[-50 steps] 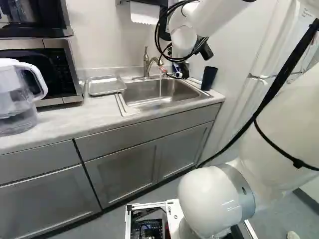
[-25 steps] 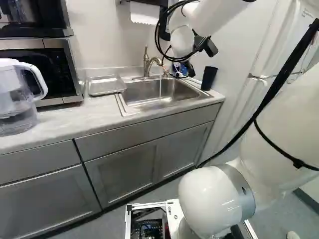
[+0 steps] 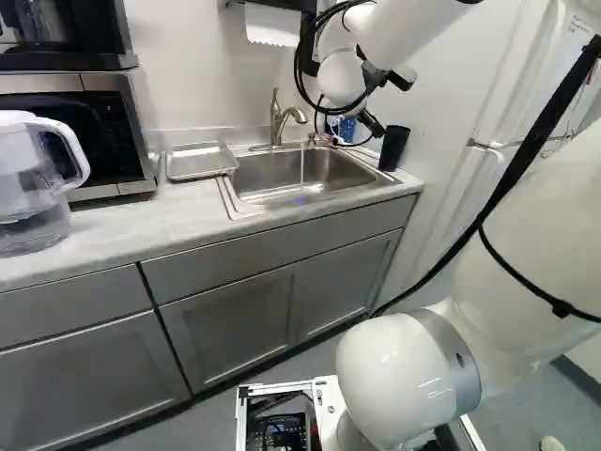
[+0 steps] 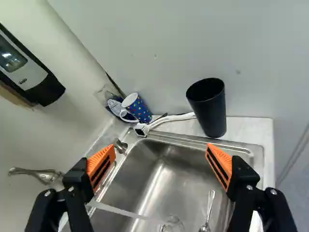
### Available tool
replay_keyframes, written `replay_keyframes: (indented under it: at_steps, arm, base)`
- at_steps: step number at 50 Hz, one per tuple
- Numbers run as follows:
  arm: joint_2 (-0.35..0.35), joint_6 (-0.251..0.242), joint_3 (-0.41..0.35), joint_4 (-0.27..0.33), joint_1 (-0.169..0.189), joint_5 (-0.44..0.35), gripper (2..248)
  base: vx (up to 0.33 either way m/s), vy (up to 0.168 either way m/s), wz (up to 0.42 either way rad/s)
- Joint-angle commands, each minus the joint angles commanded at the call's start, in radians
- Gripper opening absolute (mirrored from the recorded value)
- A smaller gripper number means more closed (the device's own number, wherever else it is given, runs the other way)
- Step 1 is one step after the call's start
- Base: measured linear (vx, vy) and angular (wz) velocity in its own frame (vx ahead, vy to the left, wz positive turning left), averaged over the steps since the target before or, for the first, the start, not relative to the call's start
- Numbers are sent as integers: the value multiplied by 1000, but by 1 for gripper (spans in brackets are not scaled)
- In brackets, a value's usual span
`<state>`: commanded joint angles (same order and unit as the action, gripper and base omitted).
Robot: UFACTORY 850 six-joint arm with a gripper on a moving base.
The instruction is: Rinse the cup and place it in the tray
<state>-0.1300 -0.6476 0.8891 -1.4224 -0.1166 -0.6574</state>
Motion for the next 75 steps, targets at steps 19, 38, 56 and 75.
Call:
replay_keyframes:
  at_steps: [19, 38, 56, 75]
  arm:
    - [0, -199, 0, -22, 0, -77, 247]
    - [0, -401, 0, -45, 0, -99, 247]
    - [5, -402, 4, -47, 0, -101, 247]
    - [51, -402, 38, -47, 3, -113, 247]
  base:
    - [0, 0, 0]
    - [0, 0, 0]
    - [0, 0, 0]
    - [0, 0, 0]
